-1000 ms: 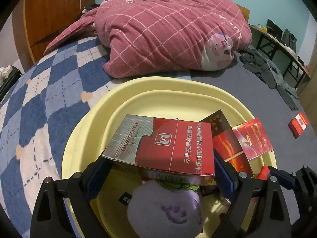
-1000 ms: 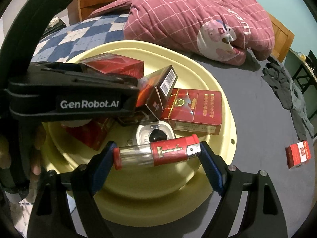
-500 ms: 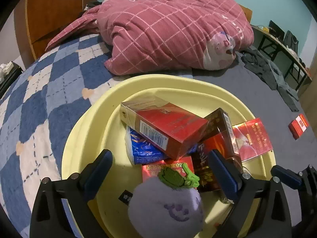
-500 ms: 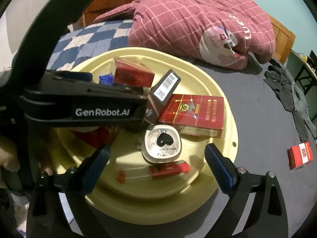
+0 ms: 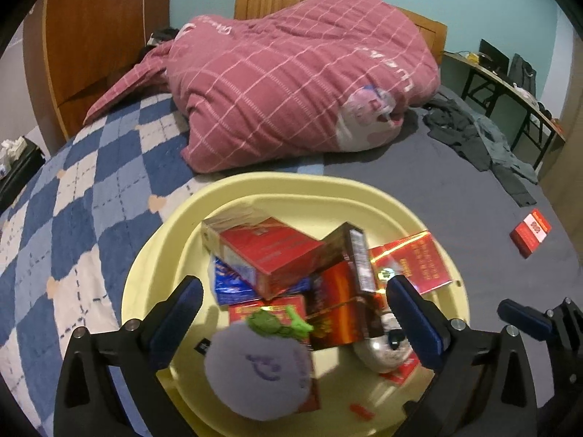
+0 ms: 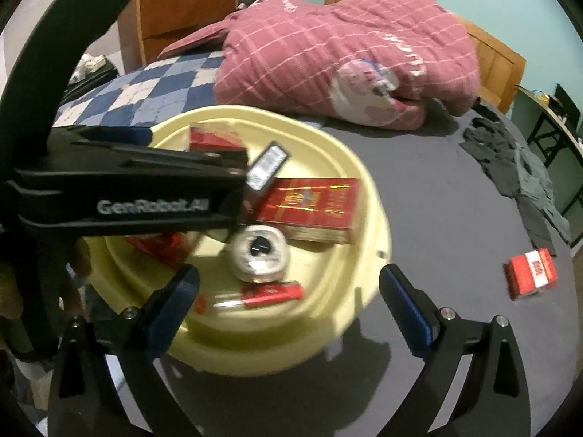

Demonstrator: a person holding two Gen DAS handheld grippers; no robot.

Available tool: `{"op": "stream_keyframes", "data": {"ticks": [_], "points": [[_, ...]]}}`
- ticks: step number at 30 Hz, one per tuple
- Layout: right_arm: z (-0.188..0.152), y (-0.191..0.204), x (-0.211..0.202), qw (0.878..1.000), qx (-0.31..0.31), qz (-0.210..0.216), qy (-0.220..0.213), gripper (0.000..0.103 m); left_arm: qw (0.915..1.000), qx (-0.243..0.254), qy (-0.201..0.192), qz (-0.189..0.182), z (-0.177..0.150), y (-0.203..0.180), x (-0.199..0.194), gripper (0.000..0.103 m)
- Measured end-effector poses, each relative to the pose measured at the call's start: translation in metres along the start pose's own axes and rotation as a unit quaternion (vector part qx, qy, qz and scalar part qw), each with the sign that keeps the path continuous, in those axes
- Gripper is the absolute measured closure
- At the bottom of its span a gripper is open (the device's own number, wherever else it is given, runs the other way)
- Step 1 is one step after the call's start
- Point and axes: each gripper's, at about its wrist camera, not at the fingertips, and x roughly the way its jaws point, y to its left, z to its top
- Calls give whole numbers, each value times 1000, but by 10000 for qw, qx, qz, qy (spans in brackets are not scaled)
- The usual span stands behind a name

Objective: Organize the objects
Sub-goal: 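Open both tools and withdraw them from the tray toward the loose packs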

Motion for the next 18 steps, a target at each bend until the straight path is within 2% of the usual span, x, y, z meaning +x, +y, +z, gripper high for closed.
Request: {"op": "stream_keyframes", "data": {"ticks": [8,18], "points": [[-18,-45,-25,9994,254,-230,-40,2,9997,184,-8,-135,-2,-45,-18,1],[-57,-116,-60,9957,733,-556,-78,0,9972,598,54,-445,-8,-130,-34,0]]}}
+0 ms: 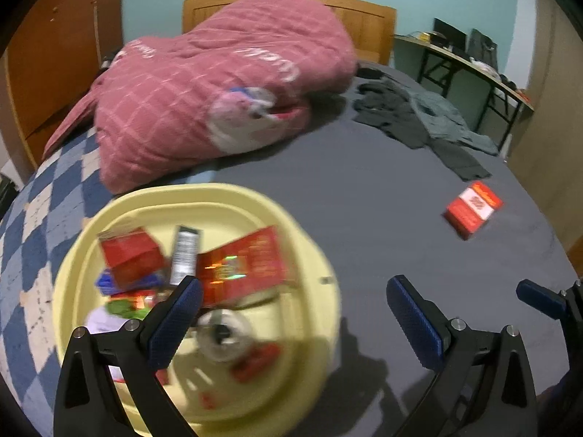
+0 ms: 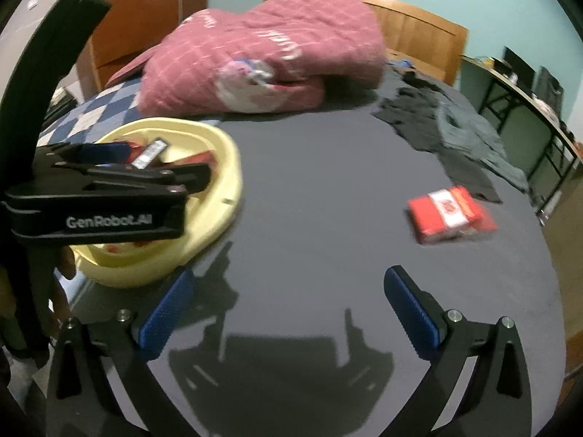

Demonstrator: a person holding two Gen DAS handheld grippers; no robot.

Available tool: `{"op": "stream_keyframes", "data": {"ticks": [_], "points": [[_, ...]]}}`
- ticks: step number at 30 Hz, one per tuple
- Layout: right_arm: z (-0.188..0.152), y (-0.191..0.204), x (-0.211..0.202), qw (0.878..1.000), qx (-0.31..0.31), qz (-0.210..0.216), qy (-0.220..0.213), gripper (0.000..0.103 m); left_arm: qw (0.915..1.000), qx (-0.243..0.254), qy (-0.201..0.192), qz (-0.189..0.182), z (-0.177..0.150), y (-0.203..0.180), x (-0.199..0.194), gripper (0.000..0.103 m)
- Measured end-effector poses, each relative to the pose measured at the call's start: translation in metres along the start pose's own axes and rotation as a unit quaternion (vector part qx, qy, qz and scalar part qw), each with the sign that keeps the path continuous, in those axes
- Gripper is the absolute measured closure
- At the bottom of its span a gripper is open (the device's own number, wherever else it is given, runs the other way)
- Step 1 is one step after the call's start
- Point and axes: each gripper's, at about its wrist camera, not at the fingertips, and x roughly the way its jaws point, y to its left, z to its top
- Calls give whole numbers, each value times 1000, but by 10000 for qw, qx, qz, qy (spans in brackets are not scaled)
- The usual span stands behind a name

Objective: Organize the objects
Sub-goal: 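Open both tools and withdraw them from the tray toward the loose packs, then grasp the Double Happiness pack with the left tool while the right tool approaches the silver-red HONGQIQU pack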

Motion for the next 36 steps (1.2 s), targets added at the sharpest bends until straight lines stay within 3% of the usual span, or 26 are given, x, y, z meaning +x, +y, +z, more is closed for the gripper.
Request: {"op": "stream_keyframes", "data": {"ticks": [11,19,31,36], "points": [[-38,-109,-31,9964,430,-719,91,0,9986,290,49,-435,7,-86,-3,0],[-56,-166,-42,9927,711,-967,76,0,9967,574,68,-570,13,-149,8,0],[-71,-226,-22,9922,885,-869,134,0,9980,382,222,-445,42,-228,72,0],[-70,-243,-11,9940,813,-719,120,0,9978,-194,338,-539,61,-244,107,0]]}}
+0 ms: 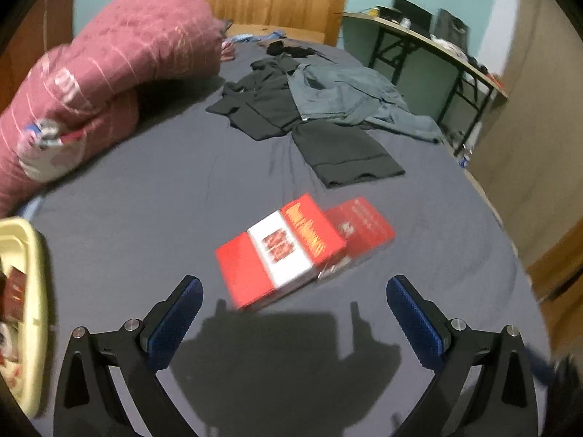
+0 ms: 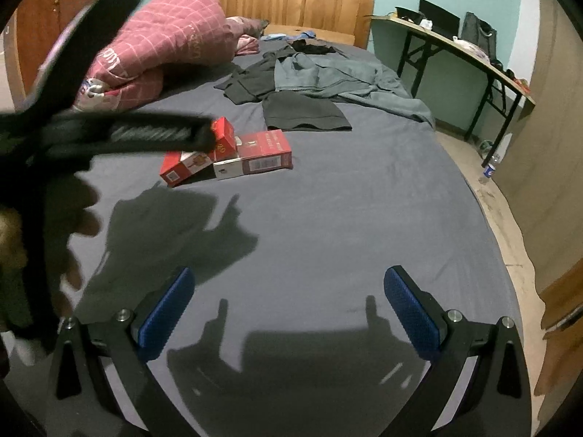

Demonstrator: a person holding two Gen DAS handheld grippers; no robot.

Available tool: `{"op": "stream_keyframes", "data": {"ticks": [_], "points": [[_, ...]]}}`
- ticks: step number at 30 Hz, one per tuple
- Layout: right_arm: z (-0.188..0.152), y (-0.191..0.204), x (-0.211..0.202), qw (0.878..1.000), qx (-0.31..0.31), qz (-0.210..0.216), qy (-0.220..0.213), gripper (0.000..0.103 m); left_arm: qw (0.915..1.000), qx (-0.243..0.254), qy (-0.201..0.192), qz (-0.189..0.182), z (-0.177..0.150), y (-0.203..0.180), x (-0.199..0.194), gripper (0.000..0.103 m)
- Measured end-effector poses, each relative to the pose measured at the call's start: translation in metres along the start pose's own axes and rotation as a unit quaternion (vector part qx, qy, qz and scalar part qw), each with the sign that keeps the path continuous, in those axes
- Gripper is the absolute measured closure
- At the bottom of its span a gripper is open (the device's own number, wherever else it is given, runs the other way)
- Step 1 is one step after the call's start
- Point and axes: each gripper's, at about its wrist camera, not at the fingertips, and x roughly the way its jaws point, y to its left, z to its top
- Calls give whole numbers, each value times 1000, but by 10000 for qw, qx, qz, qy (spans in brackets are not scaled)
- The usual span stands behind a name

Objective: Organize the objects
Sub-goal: 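Grasp the Double Happiness pack with the left tool while the right tool approaches the silver-red HONGQIQU pack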

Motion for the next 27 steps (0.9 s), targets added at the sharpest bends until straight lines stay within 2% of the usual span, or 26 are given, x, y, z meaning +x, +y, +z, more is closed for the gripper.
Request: {"op": "stream_keyframes", "data": {"ticks": [2,6,8,13,17,21,24,27], "points": [[0,-3,2,10000,-26,17,-36,0,10000,-97,-8,5,7,-3,12,0],[-1,-11,7,9999,25,78,-84,0,9992,-165,-29,357,20,-5,42,0],[0,-12,8,9999,28,90,-113,0,9987,-281,59,429,22,0,57,0],[11,-10,14,9998,-117,88,-164,0,9972,-167,184,712,18,13,85,0],[29,0,31,9990,-250,274,-245,0,9969,-212,131,750,21,37,90,0],[49,24,57,9971,-550,388,-359,0,9969,-146,368,683,20,60,99,0],[57,44,68,9935,-972,260,-533,0,9976,-139,396,558,17,75,103,0],[65,49,88,9938,-1002,318,-361,0,9977,-78,407,533,14,82,108,0]]}}
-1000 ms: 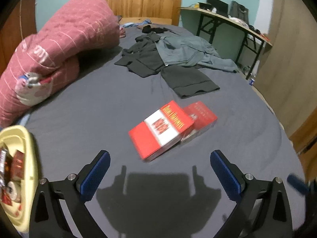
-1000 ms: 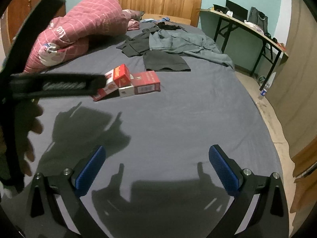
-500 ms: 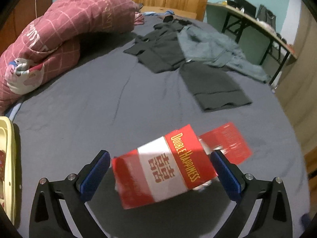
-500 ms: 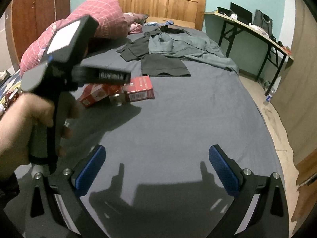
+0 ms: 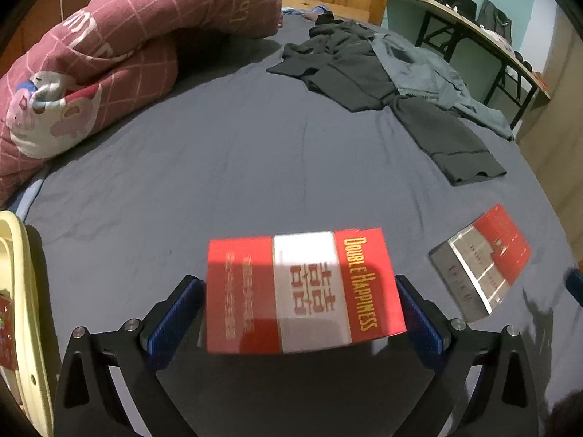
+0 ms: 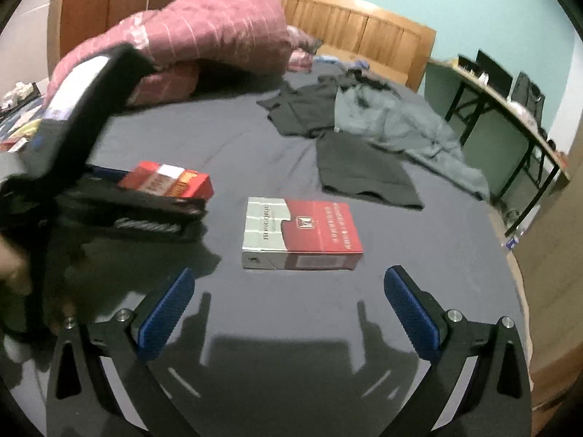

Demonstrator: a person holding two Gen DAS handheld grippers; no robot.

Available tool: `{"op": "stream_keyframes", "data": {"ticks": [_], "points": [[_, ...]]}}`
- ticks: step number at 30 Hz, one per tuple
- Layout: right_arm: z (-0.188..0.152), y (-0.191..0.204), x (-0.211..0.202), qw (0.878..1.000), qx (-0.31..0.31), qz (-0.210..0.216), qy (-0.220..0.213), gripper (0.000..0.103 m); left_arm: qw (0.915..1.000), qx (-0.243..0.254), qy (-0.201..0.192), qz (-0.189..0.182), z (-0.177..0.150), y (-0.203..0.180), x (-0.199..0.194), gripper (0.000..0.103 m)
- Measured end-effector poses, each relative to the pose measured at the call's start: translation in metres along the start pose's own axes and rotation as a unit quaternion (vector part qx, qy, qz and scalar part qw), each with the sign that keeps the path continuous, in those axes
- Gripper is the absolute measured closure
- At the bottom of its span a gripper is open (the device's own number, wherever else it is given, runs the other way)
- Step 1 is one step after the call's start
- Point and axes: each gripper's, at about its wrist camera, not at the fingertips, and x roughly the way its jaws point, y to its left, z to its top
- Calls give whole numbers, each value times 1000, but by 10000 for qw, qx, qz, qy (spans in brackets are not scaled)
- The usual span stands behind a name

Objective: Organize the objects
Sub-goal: 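Grasp the Double Happiness pack with the left tool while the right tool approaches the silver-red HONGQIQU pack, then grasp the silver-red HONGQIQU pack with the right tool while the left tool holds the Double Happiness pack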

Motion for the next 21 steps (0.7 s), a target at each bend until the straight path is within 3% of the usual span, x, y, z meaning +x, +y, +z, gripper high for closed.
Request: {"op": "stream_keyframes", "data": {"ticks": [21], "points": [[-1,-24,52,9920,1158,78,503,0,9995,16,-294,-108,-17,10,17,1]]}}
